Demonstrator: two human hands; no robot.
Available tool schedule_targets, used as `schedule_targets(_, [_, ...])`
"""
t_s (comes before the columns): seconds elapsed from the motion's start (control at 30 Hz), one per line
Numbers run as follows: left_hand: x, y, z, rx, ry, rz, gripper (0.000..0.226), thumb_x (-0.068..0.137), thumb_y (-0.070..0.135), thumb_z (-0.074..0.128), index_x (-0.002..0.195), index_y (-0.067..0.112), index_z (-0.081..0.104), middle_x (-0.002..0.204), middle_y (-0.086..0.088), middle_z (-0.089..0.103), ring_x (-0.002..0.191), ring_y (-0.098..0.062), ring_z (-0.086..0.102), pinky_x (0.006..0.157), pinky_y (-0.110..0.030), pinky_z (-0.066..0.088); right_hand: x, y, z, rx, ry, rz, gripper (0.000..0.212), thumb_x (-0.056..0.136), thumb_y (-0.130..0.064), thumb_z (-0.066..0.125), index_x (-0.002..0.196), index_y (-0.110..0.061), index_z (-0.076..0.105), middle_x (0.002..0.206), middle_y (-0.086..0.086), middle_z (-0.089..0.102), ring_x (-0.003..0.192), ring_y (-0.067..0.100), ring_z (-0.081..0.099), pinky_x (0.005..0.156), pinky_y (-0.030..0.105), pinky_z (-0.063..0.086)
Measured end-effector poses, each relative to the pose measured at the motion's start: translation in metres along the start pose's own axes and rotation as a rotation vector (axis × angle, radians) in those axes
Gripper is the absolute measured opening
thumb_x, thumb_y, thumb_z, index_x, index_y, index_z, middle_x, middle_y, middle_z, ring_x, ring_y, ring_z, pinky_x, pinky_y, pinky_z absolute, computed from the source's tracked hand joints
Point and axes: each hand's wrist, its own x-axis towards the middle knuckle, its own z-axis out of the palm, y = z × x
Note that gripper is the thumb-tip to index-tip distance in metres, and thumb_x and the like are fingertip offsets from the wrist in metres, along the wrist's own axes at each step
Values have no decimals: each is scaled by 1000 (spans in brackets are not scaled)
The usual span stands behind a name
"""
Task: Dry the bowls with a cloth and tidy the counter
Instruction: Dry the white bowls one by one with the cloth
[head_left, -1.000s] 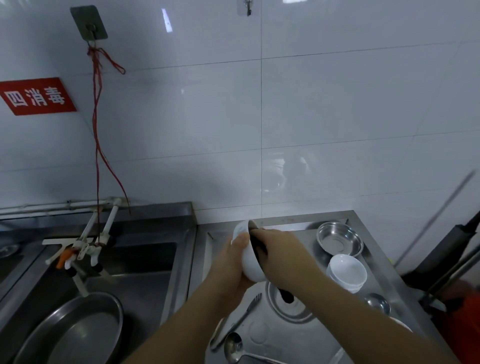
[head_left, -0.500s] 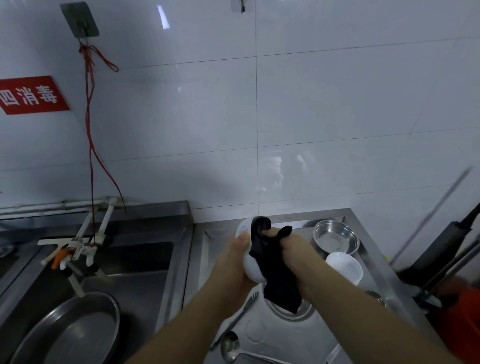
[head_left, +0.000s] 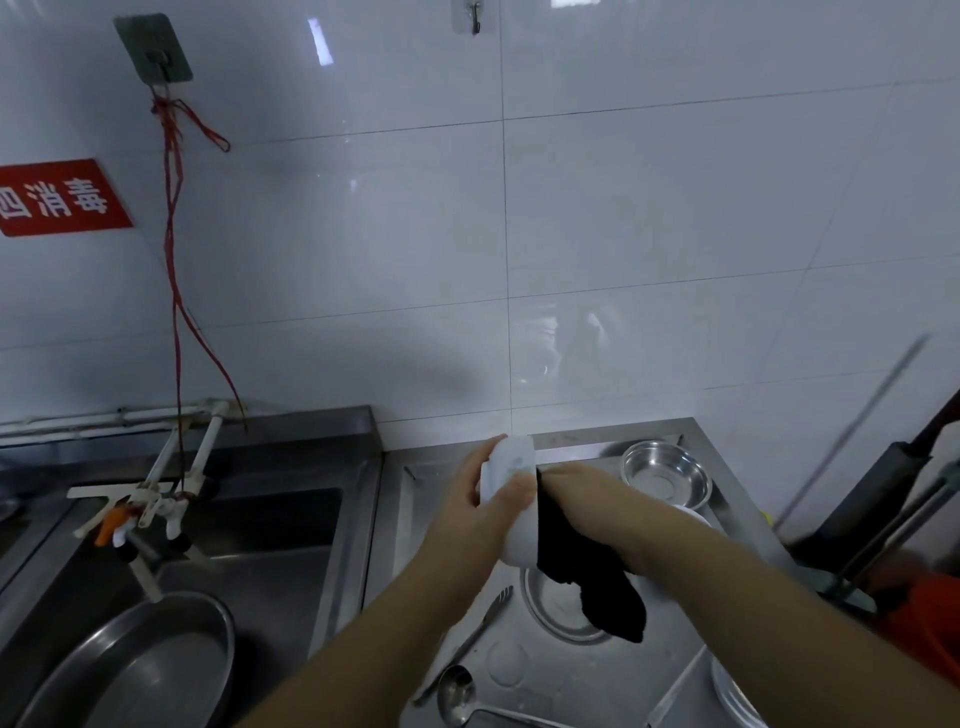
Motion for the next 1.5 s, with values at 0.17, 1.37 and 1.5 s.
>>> schedule_targets(0.17, [-7, 1, -5, 76, -112, 54, 59, 76, 52, 76, 133, 52, 58, 121, 11, 70, 110, -18, 73, 81, -34, 65, -3, 23, 4, 650, 22, 113, 42, 99, -34, 56, 86, -6, 84, 86, 18, 77, 69, 32, 76, 56, 36, 60])
schedule_targets(1.37, [2, 9, -21, -323, 117, -297, 29, 100, 16, 66, 129, 14, 70, 120, -20, 75, 95, -33, 74, 70, -39, 62, -11, 37, 26, 531, 526, -299, 24, 85, -59, 73, 105, -45, 73, 102, -1, 79, 90, 22, 78, 80, 46, 65])
schedule_targets(1.5, [-3, 14, -6, -303, -37, -262, 25, 105, 18, 57, 124, 16, 74, 122, -23, 74, 105, -38, 72, 80, -42, 62, -20, 27, 35, -158, 446, -728, 34, 92, -48, 63, 126, -47, 63, 123, -22, 68, 120, 4, 63, 101, 22, 50])
